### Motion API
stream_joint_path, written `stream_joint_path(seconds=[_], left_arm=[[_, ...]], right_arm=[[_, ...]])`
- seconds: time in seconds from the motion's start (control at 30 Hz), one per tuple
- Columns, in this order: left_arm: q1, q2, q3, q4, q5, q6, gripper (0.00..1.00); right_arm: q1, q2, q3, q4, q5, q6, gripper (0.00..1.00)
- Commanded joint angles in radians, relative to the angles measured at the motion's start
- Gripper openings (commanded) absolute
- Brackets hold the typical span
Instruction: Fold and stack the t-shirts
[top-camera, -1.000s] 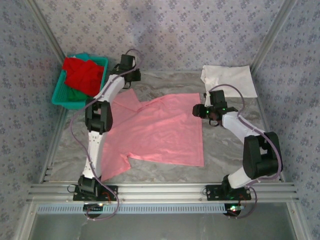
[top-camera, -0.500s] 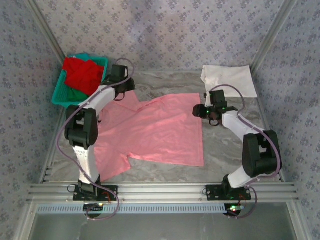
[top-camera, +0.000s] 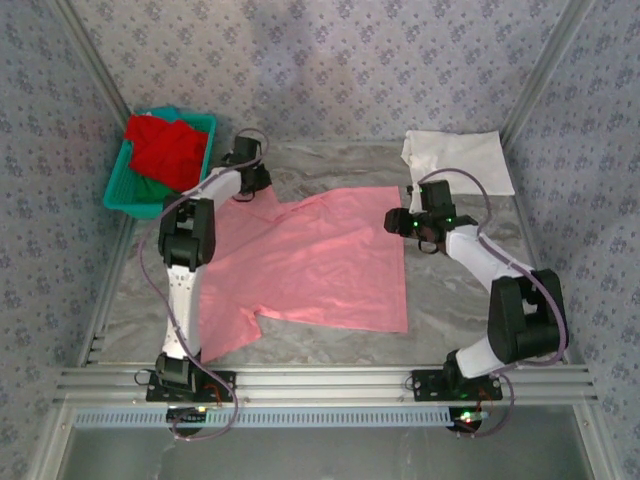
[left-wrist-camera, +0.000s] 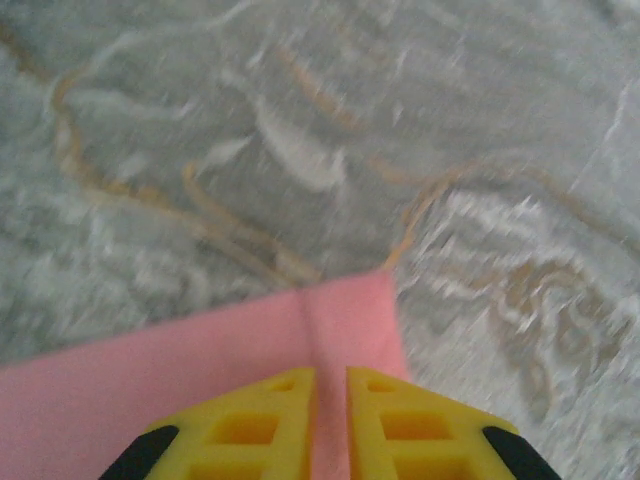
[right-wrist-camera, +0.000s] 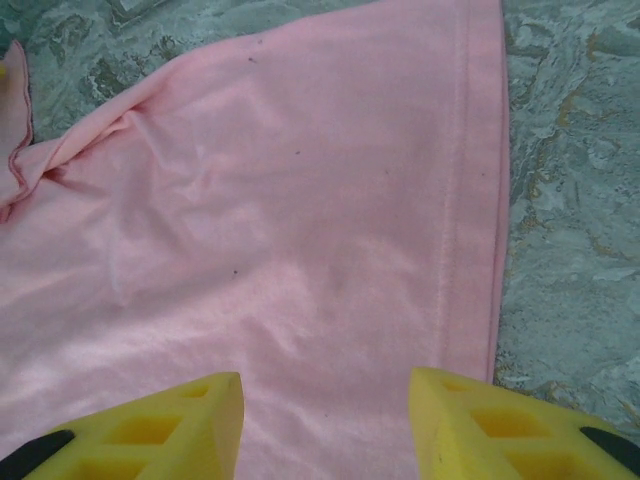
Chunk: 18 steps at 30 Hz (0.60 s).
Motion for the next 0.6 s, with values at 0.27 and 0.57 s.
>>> stream_joint_path(seconds=[0.27, 0.57], left_arm=[[-0.042, 0.278, 0.445, -0.262, 0.135, 0.021, 0.13], [-0.067, 0.455, 0.840, -0.277, 0.222, 0.039, 0.18]], right_arm=[[-0.047, -0.062, -0.064, 0.028, -0.023, 0.006, 0.48], [-0.067, -0.071, -0.067, 0.026, -0.052, 0.010, 0.48]])
